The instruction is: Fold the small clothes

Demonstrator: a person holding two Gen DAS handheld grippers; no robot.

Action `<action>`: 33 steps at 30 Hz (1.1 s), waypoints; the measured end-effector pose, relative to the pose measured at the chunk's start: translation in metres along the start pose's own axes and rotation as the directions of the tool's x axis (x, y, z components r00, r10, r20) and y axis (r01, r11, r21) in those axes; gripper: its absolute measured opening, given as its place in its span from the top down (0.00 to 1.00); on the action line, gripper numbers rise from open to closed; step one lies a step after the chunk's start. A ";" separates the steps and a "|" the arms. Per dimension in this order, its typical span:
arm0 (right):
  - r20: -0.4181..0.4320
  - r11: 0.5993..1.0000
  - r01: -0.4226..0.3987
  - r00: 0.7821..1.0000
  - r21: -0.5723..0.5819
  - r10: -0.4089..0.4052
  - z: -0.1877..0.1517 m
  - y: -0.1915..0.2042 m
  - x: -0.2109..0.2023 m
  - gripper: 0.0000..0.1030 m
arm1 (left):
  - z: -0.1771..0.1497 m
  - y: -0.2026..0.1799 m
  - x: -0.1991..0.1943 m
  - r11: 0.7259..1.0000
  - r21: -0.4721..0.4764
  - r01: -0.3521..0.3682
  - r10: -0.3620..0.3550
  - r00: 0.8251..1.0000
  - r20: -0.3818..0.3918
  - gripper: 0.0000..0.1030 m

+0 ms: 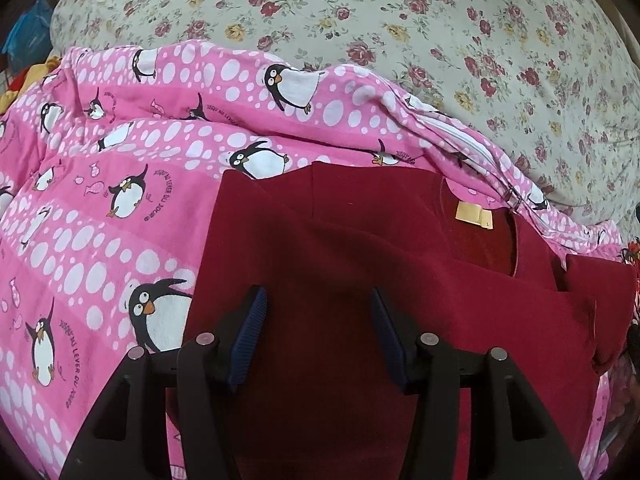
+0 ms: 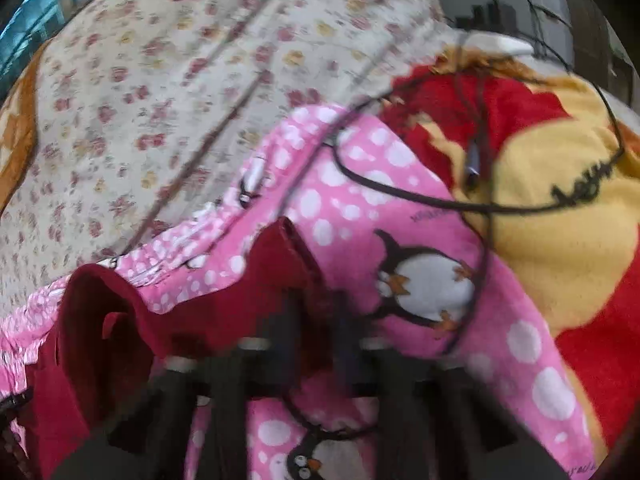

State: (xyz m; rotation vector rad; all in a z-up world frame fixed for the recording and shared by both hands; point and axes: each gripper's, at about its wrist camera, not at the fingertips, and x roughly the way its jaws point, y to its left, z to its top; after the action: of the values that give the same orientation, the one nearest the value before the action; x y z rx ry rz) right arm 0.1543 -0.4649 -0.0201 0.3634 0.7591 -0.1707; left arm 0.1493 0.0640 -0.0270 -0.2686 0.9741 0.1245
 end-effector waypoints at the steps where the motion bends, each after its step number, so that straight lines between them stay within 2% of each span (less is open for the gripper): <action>1: 0.024 1.000 -0.001 1.000 0.020 0.000 0.001 -0.003 -0.006 0.93 | 0.000 0.000 0.000 1.000 -0.007 0.005 -0.005 1.000 0.000 0.60; 2: 0.061 1.000 0.018 0.998 0.025 -0.019 0.004 -0.003 -0.016 0.93 | 0.001 0.001 0.000 1.000 -0.013 0.008 -0.008 1.000 0.000 0.60; 3: 0.136 0.998 0.058 0.989 0.033 -0.061 0.010 -0.001 -0.034 0.93 | 0.001 0.001 0.000 1.000 -0.020 0.012 -0.012 1.000 0.000 0.60; 4: 0.217 0.995 0.085 0.971 0.052 -0.095 0.015 -0.001 -0.055 0.93 | 0.001 0.002 -0.001 1.000 -0.026 0.016 -0.016 1.000 0.000 0.60; 5: 0.335 0.989 0.118 0.932 0.087 -0.140 0.022 0.001 -0.089 0.93 | 0.001 0.002 -0.001 0.999 -0.029 0.017 -0.017 1.000 0.000 0.60; 7: 0.479 0.980 0.176 0.855 0.091 -0.198 0.023 0.010 -0.133 0.93 | 0.001 0.002 -0.001 0.999 -0.029 0.016 -0.015 1.000 0.001 0.60; 8: 0.510 0.980 0.181 0.838 0.078 -0.195 0.022 0.015 -0.142 0.93 | 0.001 0.002 -0.001 0.999 -0.029 0.015 -0.015 1.000 0.002 0.60; 9: 0.531 0.983 0.176 0.829 0.051 -0.176 0.020 0.023 -0.150 0.93 | 0.001 0.002 -0.001 0.999 -0.030 0.016 -0.015 1.000 0.004 0.60; 13: 0.524 0.991 0.091 0.851 -0.099 -0.026 0.010 0.073 -0.153 0.93 | 0.002 0.003 -0.008 0.997 -0.051 0.055 -0.054 0.998 0.021 0.60; 15: 0.486 0.984 -0.008 0.869 -0.180 0.096 0.003 0.107 -0.151 0.93 | 0.004 0.002 -0.014 0.994 -0.057 0.092 -0.090 0.995 0.040 0.60; 17: 0.387 0.948 -0.168 0.883 -0.270 0.267 -0.013 0.149 -0.144 0.93 | 0.006 -0.001 -0.024 0.990 -0.043 0.131 -0.127 0.988 0.084 0.60; 18: 0.347 0.930 -0.214 0.884 -0.297 0.314 -0.019 0.163 -0.140 0.93 | 0.007 -0.003 -0.029 0.990 -0.033 0.136 -0.132 0.986 0.105 0.60; 19: 0.255 0.894 -0.288 0.887 -0.343 0.384 -0.034 0.190 -0.131 0.93 | 0.008 -0.006 -0.034 0.990 -0.019 0.142 -0.138 0.982 0.132 0.60; 20: 0.178 0.867 -0.326 0.893 -0.376 0.413 -0.047 0.210 -0.122 0.93 | 0.009 -0.008 -0.038 0.988 -0.006 0.153 -0.150 0.977 0.152 0.60; 23: -0.009 0.811 -0.344 0.922 -0.473 0.386 -0.092 0.257 -0.088 0.94 | 0.011 -0.012 -0.041 0.974 0.004 0.228 -0.226 0.961 0.157 0.60; 25: -0.141 0.796 -0.351 0.935 -0.493 0.325 -0.122 0.274 -0.057 0.93 | 0.011 -0.018 -0.034 0.951 0.002 0.308 -0.307 0.945 0.111 0.60; 26: -0.178 0.796 -0.362 0.932 -0.485 0.315 -0.129 0.275 -0.049 0.93 | 0.011 -0.021 -0.032 0.941 0.006 0.337 -0.336 0.937 0.095 0.60; 28: -0.273 0.795 -0.402 0.912 -0.455 0.305 -0.147 0.275 -0.031 0.93 | 0.009 -0.031 -0.029 0.922 0.023 0.385 -0.386 0.920 0.073 0.60; 30: -0.304 0.790 -0.429 0.898 -0.437 0.319 -0.160 0.276 -0.028 0.93 | 0.004 -0.042 -0.024 0.891 0.041 0.452 -0.453 0.891 0.027 0.60; 32: -0.320 0.775 -0.473 0.876 -0.419 0.362 -0.166 0.276 -0.034 0.93 | -0.002 -0.050 -0.012 0.866 0.015 0.500 -0.499 0.866 -0.036 0.60; 33: -0.338 0.755 -0.509 0.856 -0.413 0.392 -0.170 0.278 -0.037 0.93 | -0.005 -0.054 -0.004 0.851 -0.011 0.525 -0.524 0.848 -0.079 0.60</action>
State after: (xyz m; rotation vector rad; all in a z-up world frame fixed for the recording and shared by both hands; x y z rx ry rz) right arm 0.0969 -0.1426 -0.0356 0.0693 0.8916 0.5371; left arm 0.1552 0.0105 -0.0178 -0.5255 0.9474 -0.3988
